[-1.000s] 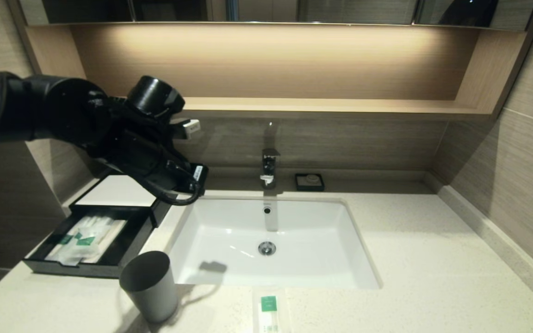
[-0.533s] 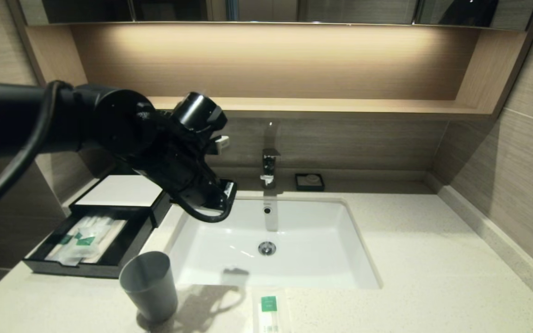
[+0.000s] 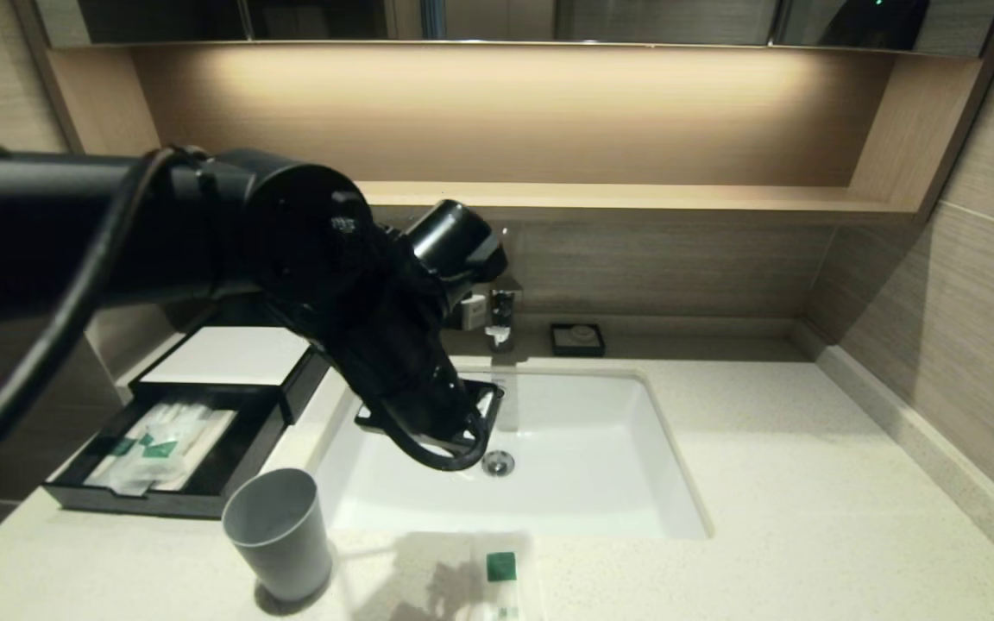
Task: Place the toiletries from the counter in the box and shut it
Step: Pick up the bathroom toiletry
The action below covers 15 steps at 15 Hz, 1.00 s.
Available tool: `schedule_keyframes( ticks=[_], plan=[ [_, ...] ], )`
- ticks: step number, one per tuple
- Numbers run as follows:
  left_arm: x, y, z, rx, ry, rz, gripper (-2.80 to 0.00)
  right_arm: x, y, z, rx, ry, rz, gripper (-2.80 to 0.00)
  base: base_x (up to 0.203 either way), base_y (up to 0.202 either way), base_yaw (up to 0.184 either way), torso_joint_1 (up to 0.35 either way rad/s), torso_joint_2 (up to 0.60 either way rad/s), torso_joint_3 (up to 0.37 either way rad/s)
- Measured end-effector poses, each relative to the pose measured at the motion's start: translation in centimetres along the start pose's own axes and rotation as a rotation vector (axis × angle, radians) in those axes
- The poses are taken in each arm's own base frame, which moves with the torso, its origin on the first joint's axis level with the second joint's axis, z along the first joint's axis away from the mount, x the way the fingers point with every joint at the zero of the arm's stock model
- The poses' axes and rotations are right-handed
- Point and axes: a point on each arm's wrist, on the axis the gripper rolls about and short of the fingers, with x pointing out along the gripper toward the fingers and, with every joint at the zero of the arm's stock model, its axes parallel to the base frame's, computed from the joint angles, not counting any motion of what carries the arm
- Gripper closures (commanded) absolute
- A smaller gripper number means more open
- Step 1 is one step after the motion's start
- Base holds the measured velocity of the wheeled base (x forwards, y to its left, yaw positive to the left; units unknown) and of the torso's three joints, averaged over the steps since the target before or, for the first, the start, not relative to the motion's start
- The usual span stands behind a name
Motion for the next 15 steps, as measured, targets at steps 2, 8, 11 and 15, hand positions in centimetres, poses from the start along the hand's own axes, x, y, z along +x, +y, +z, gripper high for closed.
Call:
schedule_keyframes(
  ticks=[2,8,11,15],
  plan=[
    [0.8,-0.5,-0.5,-0.015,0.059,0.003,0.0,0.0,0.0,0.0,0.0,0.0,0.0,0.0,0.0,0.0,0.0,0.0,0.0,0.0],
    [2.4,-1.8,-1.0,-0.083,0.125,-0.011,0.0,0.0,0.0,0.0,0.0,0.0,0.0,0.0,0.0,0.0,0.0,0.0,0.0,0.0],
    [3.1,-2.1,-1.1,-0.103,0.14,-0.002,0.0,0.0,0.0,0.0,0.0,0.0,0.0,0.0,0.0,0.0,0.0,0.0,0.0,0.0],
    [4.0,-2.7,-1.6,-0.061,0.187,0.02,0.0,0.0,0.0,0.0,0.0,0.0,0.0,0.0,0.0,0.0,0.0,0.0,0.0,0.0]
  ],
)
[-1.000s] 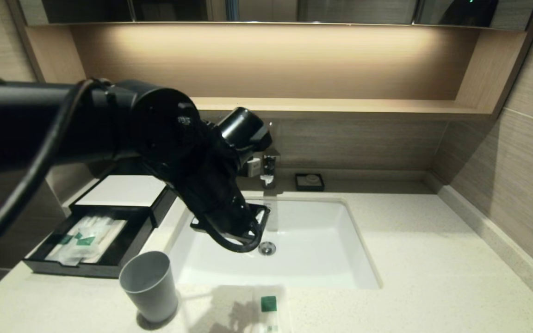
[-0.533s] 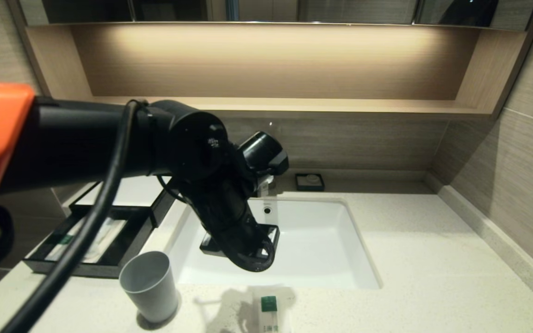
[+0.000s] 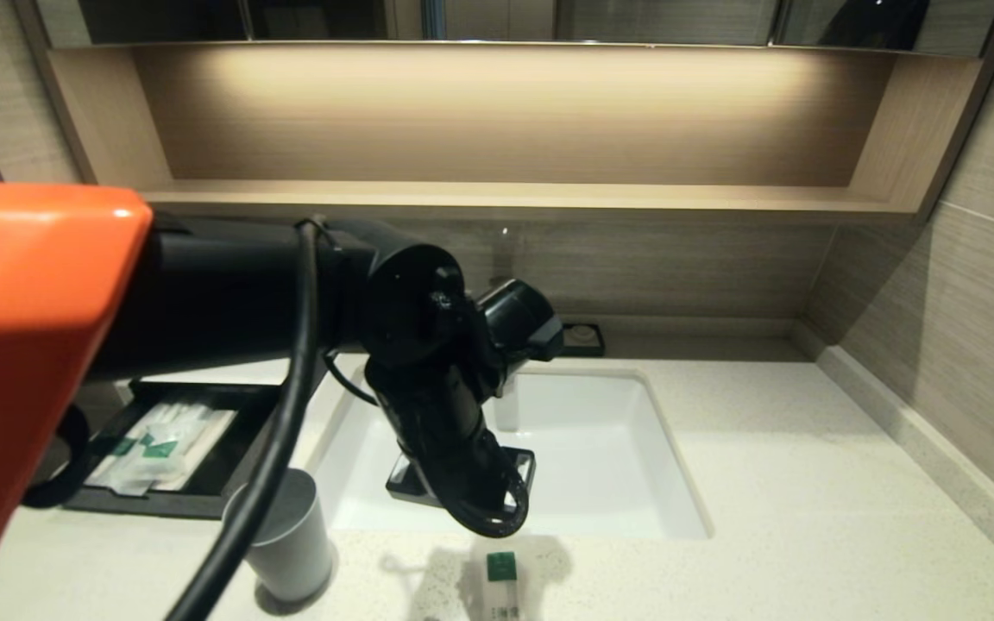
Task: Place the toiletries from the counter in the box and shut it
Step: Pick up the bathroom toiletry
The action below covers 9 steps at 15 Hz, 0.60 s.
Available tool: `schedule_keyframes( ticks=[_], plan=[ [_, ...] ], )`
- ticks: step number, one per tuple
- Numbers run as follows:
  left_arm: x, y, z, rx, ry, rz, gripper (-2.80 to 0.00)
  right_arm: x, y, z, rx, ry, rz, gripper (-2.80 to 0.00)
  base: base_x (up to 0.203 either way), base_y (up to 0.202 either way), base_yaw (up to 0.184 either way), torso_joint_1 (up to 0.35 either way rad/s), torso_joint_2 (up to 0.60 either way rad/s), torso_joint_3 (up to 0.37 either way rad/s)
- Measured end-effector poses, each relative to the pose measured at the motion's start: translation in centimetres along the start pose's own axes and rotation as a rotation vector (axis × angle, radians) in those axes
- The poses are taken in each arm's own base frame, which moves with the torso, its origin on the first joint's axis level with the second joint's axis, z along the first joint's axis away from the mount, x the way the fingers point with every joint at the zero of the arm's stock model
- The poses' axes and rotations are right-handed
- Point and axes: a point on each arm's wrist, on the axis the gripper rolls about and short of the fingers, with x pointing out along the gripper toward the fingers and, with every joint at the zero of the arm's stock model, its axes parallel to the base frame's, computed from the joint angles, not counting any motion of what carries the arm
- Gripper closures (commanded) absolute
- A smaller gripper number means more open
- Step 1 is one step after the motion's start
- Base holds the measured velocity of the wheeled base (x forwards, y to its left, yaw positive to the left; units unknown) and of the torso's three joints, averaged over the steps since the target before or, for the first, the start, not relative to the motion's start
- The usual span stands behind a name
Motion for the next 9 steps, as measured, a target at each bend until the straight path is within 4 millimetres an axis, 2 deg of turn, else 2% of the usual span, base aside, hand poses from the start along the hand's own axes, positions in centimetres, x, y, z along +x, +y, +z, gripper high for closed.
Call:
schedule_keyframes(
  ticks=[9],
  plan=[
    [2.7,-0.2,0.4,0.04,0.063,0.019,0.0,0.0,0.0,0.0,0.0,0.0,0.0,0.0,0.0,0.0,0.0,0.0,0.0,0.0]
  ],
)
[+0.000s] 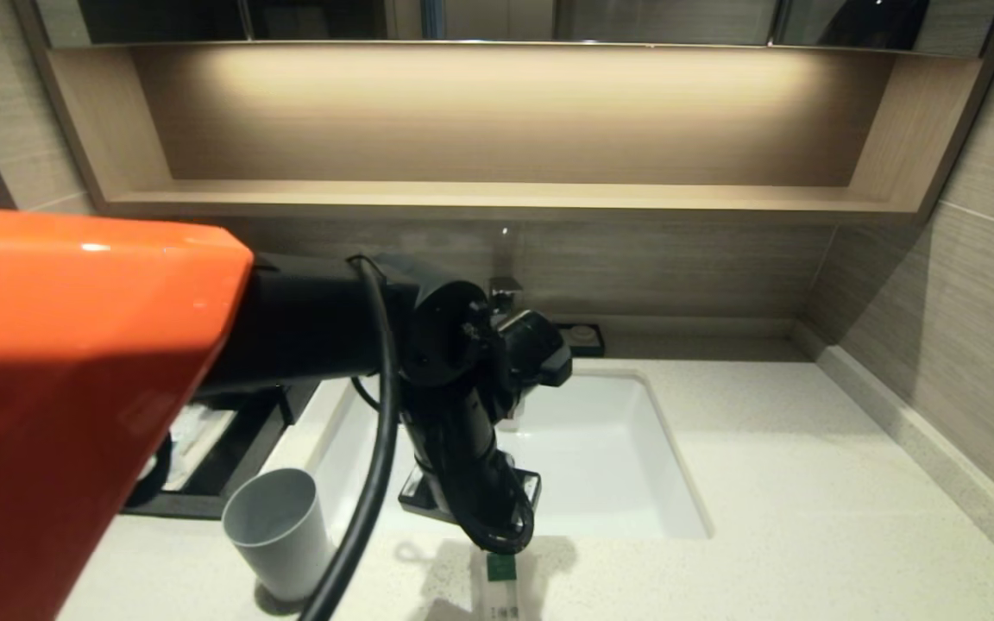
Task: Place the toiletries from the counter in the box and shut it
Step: Pick up the bathroom toiletry
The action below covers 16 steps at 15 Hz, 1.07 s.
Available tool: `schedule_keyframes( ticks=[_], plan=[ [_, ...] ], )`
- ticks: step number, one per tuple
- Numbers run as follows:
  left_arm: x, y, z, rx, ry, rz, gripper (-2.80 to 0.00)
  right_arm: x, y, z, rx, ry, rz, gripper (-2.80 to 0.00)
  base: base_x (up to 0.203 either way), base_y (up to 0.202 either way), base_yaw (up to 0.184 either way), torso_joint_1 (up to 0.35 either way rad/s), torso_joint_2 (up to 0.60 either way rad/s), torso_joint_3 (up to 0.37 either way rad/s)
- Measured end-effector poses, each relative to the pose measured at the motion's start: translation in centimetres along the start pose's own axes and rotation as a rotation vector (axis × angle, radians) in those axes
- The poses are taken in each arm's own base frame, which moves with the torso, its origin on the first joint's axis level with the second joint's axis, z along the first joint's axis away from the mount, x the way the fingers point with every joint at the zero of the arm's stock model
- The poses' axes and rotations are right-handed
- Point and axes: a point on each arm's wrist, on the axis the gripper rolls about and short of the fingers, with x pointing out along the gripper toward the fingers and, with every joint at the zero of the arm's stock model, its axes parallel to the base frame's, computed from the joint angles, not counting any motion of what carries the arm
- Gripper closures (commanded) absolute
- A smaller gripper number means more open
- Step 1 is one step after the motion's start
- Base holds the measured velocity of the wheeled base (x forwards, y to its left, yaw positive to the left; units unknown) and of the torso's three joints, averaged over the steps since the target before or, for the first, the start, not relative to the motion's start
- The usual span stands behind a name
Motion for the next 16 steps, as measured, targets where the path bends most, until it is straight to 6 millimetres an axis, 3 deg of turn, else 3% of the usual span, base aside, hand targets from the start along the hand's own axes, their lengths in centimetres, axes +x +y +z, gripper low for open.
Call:
schedule_keyframes(
  ticks=[16],
  plan=[
    [2.1,-0.6,0.1,0.073,0.068,-0.037,0.0,0.0,0.0,0.0,0.0,0.0,0.0,0.0,0.0,0.0,0.0,0.0,0.0,0.0]
  ],
)
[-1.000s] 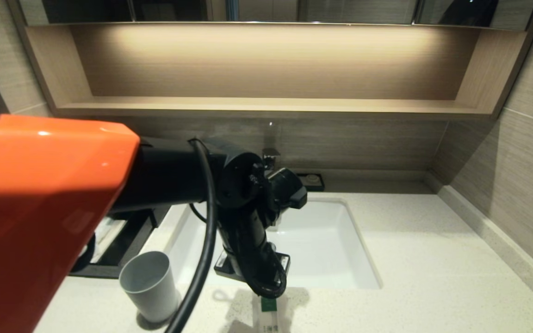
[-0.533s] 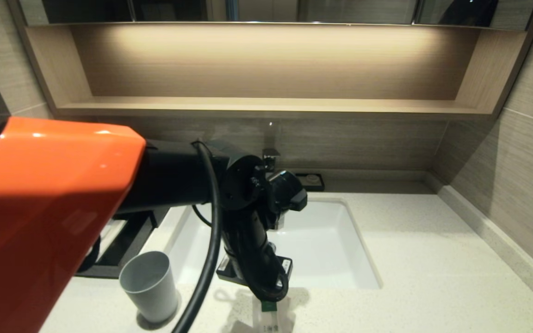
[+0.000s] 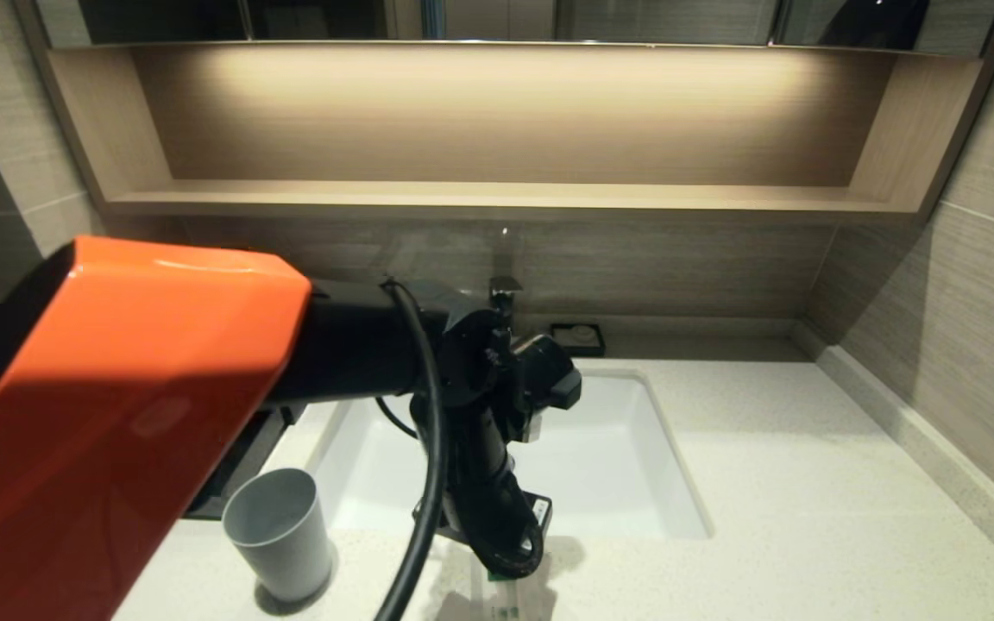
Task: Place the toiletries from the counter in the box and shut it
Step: Pick up the bathroom toiletry
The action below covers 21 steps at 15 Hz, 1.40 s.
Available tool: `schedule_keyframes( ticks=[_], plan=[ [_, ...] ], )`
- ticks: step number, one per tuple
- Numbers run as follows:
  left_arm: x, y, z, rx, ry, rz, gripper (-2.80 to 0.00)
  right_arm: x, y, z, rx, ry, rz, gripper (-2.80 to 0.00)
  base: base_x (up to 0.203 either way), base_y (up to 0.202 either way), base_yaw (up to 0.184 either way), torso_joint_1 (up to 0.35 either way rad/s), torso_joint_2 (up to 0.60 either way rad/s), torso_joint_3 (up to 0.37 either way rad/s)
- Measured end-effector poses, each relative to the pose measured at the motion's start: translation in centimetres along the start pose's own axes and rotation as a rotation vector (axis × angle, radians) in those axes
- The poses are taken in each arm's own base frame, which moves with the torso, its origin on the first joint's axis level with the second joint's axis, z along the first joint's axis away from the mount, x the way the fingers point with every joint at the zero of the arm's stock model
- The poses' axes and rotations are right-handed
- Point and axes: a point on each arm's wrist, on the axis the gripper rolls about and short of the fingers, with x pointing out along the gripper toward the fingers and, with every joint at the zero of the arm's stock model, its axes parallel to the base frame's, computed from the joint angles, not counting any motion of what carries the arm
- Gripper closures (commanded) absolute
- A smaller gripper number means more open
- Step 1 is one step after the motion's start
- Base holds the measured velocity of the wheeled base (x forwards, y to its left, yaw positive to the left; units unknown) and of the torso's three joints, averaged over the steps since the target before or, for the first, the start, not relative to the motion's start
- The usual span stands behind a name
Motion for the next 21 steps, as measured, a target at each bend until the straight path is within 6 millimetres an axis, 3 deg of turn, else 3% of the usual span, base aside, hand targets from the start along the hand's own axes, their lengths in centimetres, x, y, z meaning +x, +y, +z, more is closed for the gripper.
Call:
schedule_keyframes(
  ticks=[13,14,21],
  plan=[
    [0.61,-0.09,0.26,0.0,-0.001,-0.006,0.0,0.0,0.0,0.0,0.0,0.0,0.0,0.0,0.0,0.0,0.0,0.0,0.0,0.0],
    [0.66,-0.1,0.26,0.0,-0.001,-0.006,-2.8,0.0,0.0,0.0,0.0,0.0,0.0,0.0,0.0,0.0,0.0,0.0,0.0,0.0],
    [1.18,-0.08,0.4,-0.001,0.008,-0.002,-2.8,0.0,0.0,0.0,0.0,0.0,0.0,0.0,0.0,0.0,0.0,0.0,0.0,0.0]
  ],
)
